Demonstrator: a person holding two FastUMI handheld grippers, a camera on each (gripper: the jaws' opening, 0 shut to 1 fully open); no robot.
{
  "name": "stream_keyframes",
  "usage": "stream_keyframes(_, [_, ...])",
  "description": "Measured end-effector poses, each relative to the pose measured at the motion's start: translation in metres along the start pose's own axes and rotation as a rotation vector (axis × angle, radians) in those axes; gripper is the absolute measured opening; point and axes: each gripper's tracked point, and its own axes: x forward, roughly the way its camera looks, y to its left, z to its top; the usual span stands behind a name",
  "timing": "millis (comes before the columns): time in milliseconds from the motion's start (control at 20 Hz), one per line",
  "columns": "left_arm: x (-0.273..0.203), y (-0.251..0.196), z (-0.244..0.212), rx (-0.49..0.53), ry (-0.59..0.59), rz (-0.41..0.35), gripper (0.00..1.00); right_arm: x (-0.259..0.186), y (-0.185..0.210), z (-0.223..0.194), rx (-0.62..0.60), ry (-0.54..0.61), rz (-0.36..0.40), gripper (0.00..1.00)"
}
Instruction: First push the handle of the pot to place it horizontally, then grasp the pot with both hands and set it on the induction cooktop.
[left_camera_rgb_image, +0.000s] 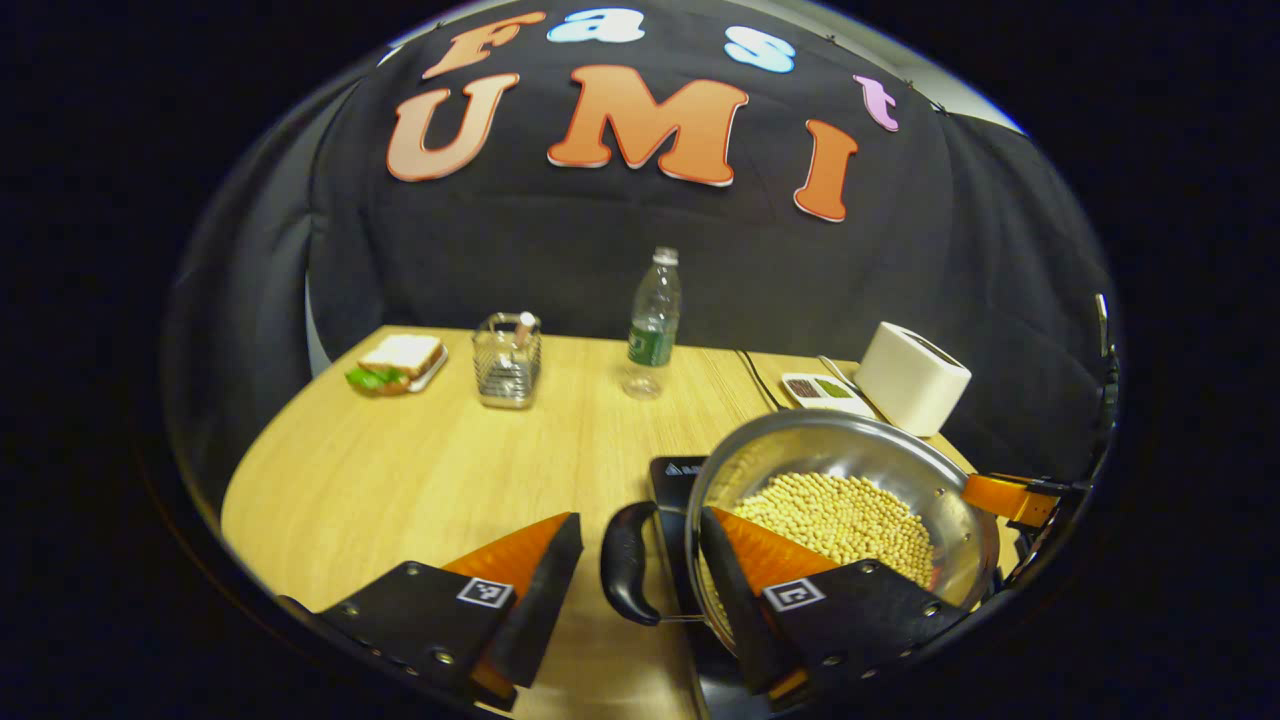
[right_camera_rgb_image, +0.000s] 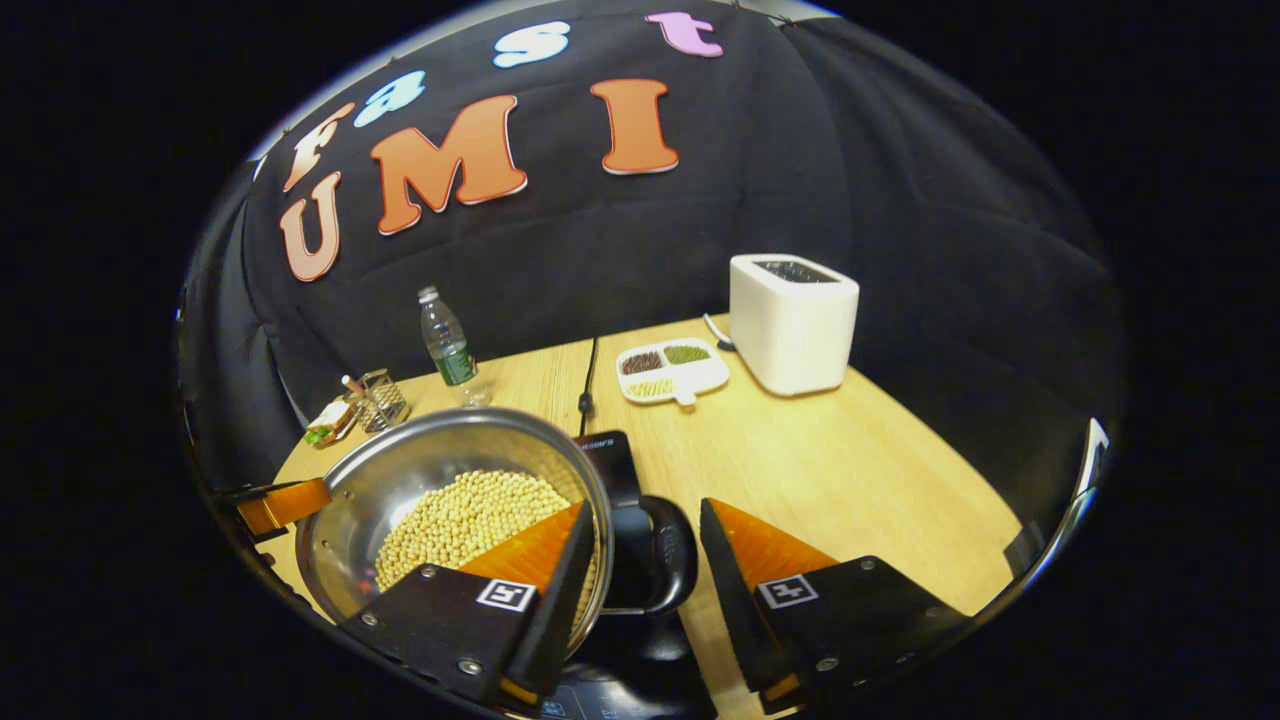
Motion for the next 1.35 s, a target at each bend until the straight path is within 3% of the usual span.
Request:
stream_keyframes(50, [-0.01, 0.005, 0.011, -0.001, -0.019, 0.021, 0.89, -0.006, 0.001, 0.013, -0.014, -0.028, 0.0, 0.73])
stream_keyframes(100, [-0.018, 0.008, 0.021, -0.012, -0.038, 0.031, 0.89, -0.014, 0.003, 0.023, -0.028, -0.046, 0.007, 0.88])
stream_keyframes(200, [-0.038, 0.017, 0.049, -0.034, -0.097, 0.045, 0.89, -0.031, 0.004, 0.051, -0.048, -0.103, 0.02, 0.95])
stream_keyframes(450, [-0.106, 0.048, 0.133, 0.036, -0.301, 0.14, 0.88, -0.103, 0.015, 0.143, -0.074, -0.317, 0.081, 0.95])
stream_keyframes(500, [-0.124, 0.048, 0.148, 0.016, -0.331, 0.12, 0.88, -0.119, 0.015, 0.158, -0.074, -0.354, 0.085, 0.95])
stream_keyframes(600, [-0.158, 0.052, 0.177, -0.015, -0.373, 0.111, 0.88, -0.146, 0.008, 0.185, -0.091, -0.419, 0.071, 0.95])
stream_keyframes(750, [-0.2, 0.079, 0.215, 0.011, -0.459, 0.169, 0.88, -0.182, 0.002, 0.217, -0.113, -0.49, 0.051, 0.95])
stream_keyframes(900, [-0.243, 0.088, 0.247, -0.031, -0.507, 0.14, 0.89, -0.214, -0.012, 0.243, -0.085, -0.556, 0.027, 0.95])
stream_keyframes(1100, [-0.284, 0.131, 0.281, 0.004, -0.588, 0.246, 0.87, -0.24, -0.023, 0.263, -0.061, -0.593, 0.03, 0.95])
stream_keyframes(1300, [-0.296, 0.122, 0.273, 0.002, -0.592, 0.233, 0.87, -0.253, -0.036, 0.275, -0.077, -0.643, -0.008, 0.95])
stream_keyframes(1350, [-0.294, 0.123, 0.271, -0.004, -0.587, 0.228, 0.88, -0.253, -0.035, 0.273, -0.075, -0.642, -0.007, 1.0])
